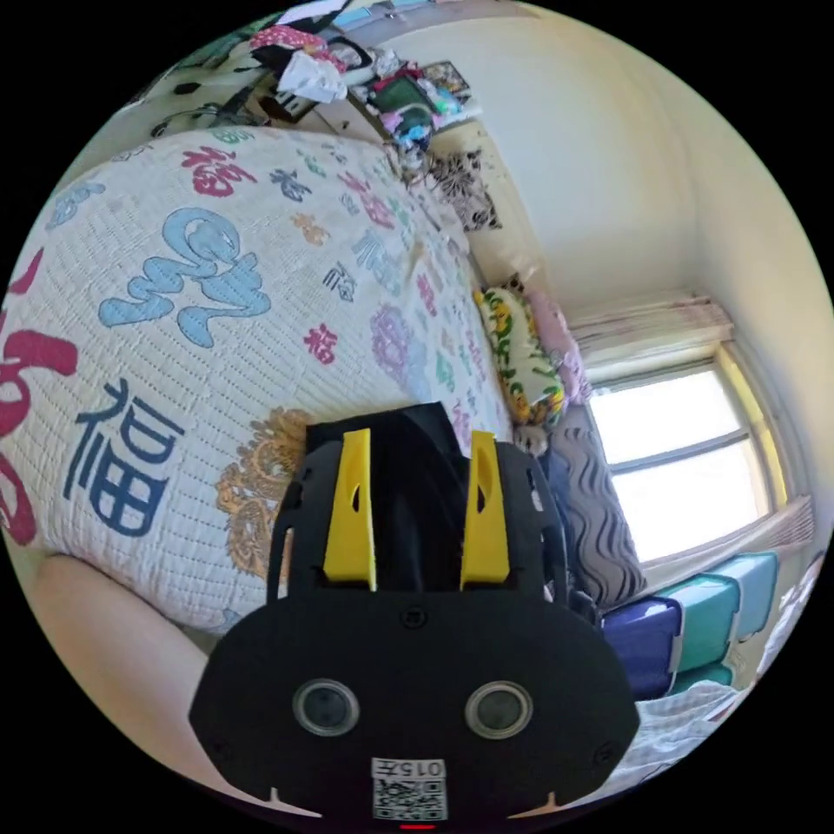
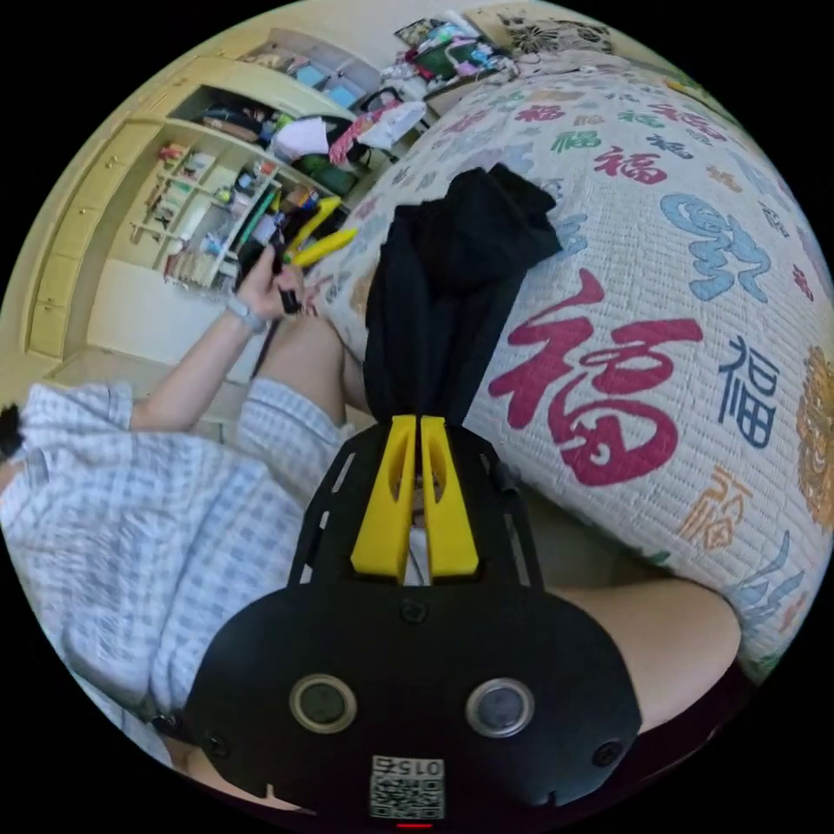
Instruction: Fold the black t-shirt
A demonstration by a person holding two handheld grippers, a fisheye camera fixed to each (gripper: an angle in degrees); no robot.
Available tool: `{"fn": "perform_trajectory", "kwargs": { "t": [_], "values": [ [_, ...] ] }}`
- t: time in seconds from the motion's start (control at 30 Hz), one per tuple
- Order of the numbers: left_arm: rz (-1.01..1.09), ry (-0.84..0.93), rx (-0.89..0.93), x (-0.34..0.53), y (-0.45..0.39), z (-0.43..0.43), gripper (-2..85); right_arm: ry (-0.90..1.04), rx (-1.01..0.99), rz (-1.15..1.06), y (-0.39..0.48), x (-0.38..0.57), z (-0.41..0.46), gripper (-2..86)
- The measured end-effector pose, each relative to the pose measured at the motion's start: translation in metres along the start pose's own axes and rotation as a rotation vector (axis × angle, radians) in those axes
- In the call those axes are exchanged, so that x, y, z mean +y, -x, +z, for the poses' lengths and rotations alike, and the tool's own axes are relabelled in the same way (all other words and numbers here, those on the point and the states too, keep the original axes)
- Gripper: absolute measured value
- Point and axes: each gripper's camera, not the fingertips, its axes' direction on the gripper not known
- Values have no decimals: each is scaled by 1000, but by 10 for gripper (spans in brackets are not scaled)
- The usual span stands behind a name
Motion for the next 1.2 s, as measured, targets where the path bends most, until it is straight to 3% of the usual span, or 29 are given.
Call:
{"fn": "perform_trajectory", "kwargs": {
  "t": [0.17,0.3,0.43,0.63,0.77,0.83,1.0,1.2],
  "values": [
    [78,233,-10,6,-22,69,175,122,116,-130,28,1,37,-1],
    [21,228,-223,9,-22,91,78,188,89,-198,42,-12,53,1],
    [-31,146,141,23,5,42,54,204,185,-224,47,-11,53,6],
    [-54,85,135,83,23,-27,38,-3,307,-201,35,-37,20,33],
    [-71,41,172,94,25,-33,38,-75,255,-407,61,-97,19,79],
    [-38,52,130,92,18,-31,40,-10,248,-531,81,-129,36,91],
    [-100,51,178,99,27,-32,41,410,298,-908,146,-210,113,105],
    [-58,59,132,103,10,-35,40,743,300,-1148,182,-246,180,100]
  ]
}}
